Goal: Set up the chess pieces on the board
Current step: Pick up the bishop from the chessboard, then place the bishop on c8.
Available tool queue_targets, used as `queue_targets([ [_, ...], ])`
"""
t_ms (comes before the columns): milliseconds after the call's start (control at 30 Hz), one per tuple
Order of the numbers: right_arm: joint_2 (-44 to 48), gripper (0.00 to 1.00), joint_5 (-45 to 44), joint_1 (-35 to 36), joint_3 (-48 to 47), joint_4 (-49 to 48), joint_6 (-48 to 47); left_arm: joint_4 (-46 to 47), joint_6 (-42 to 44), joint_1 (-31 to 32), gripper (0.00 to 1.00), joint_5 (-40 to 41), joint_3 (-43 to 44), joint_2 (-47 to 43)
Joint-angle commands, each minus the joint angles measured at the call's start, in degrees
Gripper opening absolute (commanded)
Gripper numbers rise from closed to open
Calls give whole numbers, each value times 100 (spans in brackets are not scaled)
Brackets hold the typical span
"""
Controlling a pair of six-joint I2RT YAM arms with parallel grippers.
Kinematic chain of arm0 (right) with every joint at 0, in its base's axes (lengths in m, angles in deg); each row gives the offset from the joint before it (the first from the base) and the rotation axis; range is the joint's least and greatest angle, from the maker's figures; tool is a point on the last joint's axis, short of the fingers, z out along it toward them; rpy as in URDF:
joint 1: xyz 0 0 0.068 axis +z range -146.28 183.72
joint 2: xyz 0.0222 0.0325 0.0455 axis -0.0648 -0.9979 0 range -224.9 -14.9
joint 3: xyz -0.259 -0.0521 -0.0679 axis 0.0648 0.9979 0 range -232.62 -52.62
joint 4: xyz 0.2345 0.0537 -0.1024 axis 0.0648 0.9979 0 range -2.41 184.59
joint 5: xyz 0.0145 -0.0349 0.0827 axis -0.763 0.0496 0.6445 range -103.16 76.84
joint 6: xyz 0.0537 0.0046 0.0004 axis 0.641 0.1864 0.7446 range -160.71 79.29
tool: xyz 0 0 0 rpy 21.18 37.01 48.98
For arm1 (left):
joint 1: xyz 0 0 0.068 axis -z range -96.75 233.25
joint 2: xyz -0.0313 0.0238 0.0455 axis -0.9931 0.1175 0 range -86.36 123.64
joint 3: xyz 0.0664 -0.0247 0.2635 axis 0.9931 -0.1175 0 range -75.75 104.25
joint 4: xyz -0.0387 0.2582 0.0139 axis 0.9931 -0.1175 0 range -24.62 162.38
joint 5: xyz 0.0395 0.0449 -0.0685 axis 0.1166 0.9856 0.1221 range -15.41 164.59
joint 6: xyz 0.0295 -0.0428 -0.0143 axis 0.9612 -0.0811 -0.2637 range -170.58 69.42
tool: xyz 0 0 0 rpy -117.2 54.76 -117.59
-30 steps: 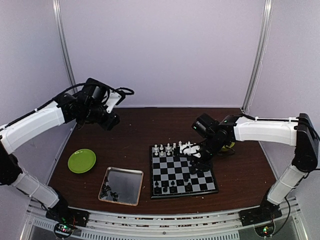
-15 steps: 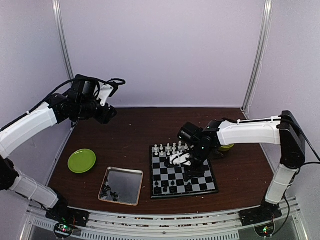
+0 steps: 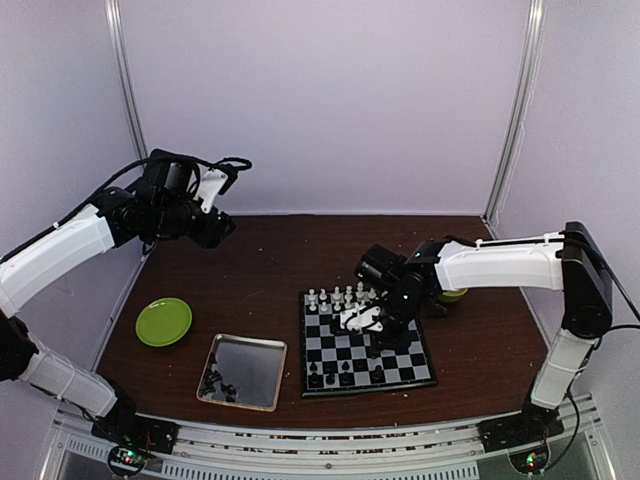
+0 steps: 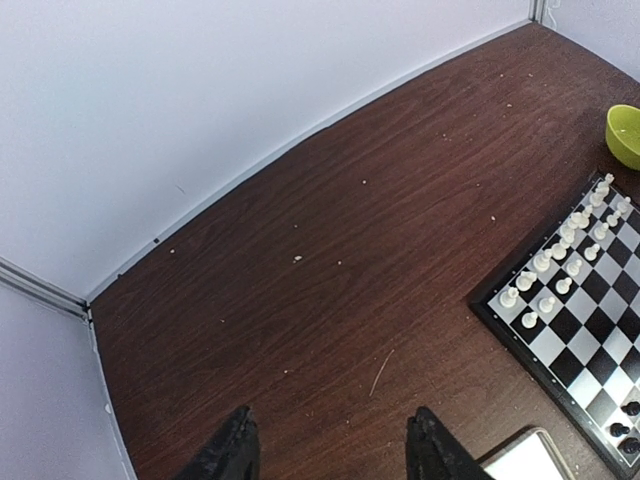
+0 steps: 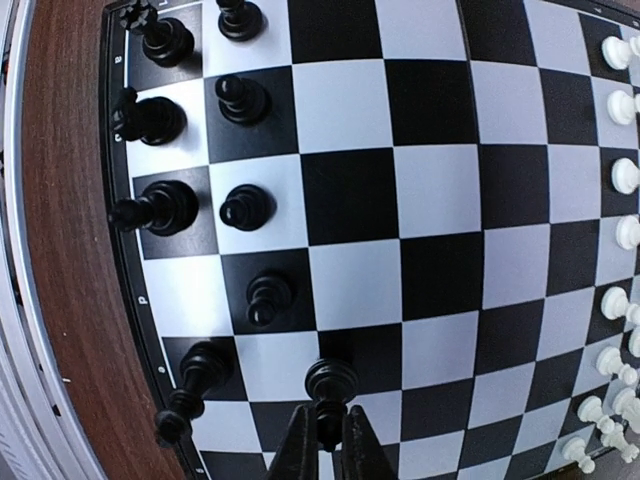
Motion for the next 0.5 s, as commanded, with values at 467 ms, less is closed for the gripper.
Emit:
queue_targets([
  [467, 1103, 5, 565, -30, 935, 445, -541, 92, 140, 4, 51, -252, 73, 121],
])
